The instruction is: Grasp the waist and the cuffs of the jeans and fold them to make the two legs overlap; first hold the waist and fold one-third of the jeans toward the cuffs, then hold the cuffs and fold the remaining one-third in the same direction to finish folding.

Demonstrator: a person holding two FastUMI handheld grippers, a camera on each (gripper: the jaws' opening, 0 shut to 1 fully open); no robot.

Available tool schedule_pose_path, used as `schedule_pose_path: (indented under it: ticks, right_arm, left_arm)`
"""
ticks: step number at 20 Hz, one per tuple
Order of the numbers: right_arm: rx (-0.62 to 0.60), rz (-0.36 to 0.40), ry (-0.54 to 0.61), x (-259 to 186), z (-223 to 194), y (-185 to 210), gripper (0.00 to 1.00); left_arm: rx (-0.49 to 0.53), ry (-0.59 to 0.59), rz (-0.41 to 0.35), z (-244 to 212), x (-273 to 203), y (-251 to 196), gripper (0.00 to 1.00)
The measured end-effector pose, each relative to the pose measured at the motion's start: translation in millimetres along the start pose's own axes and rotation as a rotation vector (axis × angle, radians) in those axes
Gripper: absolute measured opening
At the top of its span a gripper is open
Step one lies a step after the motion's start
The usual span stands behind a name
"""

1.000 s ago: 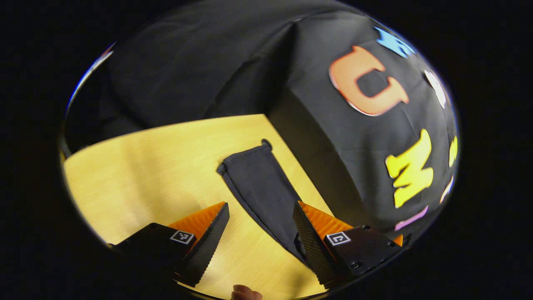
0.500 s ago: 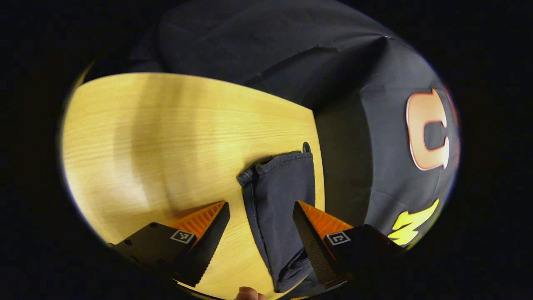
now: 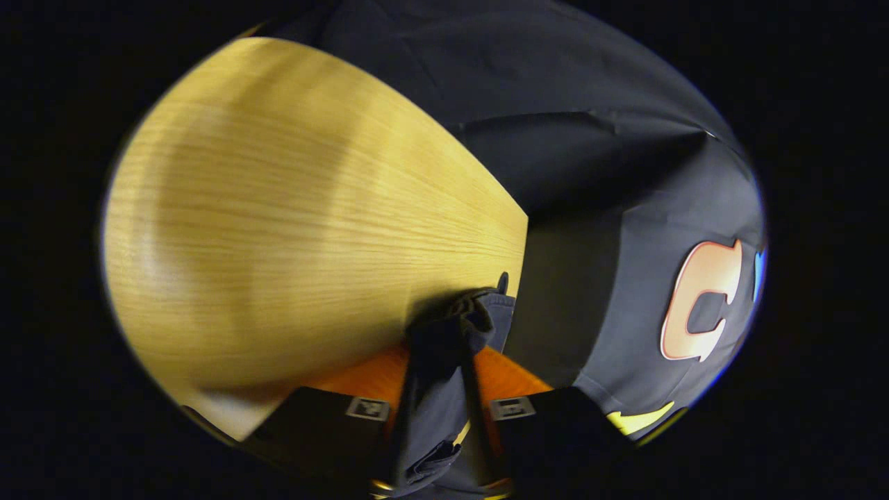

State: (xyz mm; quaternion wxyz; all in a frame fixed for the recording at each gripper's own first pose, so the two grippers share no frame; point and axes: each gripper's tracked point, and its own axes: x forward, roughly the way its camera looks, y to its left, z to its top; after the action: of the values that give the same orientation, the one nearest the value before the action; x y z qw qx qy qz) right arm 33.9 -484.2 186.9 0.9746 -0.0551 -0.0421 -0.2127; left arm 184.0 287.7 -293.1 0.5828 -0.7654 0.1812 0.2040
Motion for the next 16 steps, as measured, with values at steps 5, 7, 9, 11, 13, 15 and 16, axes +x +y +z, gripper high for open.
schedule_pose_path:
  ticks: [5,7,9,11,13,15,16]
  right_arm:
    - [-0.011,-0.030,-0.002,-1,3,-16,0.98]
    - [-0.010,-0.031,0.007,0,0,-16,0.98]
    - [-0.017,-0.032,0.009,2,-1,-17,0.98]
    - [-0.015,-0.039,0.007,5,1,-17,0.99]
    - [-0.016,-0.036,0.007,5,2,-19,0.98]
    - [-0.014,-0.035,0.014,5,1,-21,0.99]
    - [-0.012,-0.038,0.017,5,-1,-23,0.99]
  left_arm:
    - [0.049,-0.024,-0.008,-2,-1,0,0.05]
    - [0.078,-0.026,-0.005,-2,-6,1,0.04]
    - [0.123,-0.038,-0.008,-5,-11,-3,0.04]
    - [0.181,-0.061,-0.037,-11,-17,-20,0.04]
    - [0.282,-0.082,-0.058,-25,-25,-38,0.04]
    - [0.402,-0.098,-0.092,-43,-35,-61,0.04]
    - [0.449,-0.108,-0.114,-56,-43,-74,0.04]
